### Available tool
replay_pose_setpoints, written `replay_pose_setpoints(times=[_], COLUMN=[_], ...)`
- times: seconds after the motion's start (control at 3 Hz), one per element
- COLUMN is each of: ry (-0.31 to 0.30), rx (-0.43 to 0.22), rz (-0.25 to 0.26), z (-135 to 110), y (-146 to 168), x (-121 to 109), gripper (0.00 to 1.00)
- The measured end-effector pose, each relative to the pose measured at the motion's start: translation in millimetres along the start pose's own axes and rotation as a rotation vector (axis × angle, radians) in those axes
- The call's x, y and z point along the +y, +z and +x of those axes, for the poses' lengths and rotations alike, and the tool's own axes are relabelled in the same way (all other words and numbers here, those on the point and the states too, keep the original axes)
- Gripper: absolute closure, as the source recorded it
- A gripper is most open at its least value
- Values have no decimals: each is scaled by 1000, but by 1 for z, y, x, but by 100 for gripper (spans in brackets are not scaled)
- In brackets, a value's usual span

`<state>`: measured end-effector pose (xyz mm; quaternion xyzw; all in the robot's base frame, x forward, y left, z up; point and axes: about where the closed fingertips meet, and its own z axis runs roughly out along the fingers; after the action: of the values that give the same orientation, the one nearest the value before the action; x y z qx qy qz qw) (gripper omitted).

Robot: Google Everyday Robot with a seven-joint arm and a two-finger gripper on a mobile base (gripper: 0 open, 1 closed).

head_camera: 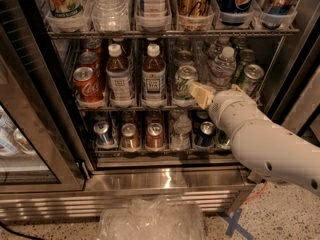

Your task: Pick water bottle from middle shelf of fridge

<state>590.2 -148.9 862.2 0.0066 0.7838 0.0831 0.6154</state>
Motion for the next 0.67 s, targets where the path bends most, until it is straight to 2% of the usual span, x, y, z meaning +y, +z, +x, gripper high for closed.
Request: replay_pose_setpoints(times=[0.67], ry=[-8], rx=[-22], rz=[34], z=[-4], y=[0], x=[7], gripper=[25])
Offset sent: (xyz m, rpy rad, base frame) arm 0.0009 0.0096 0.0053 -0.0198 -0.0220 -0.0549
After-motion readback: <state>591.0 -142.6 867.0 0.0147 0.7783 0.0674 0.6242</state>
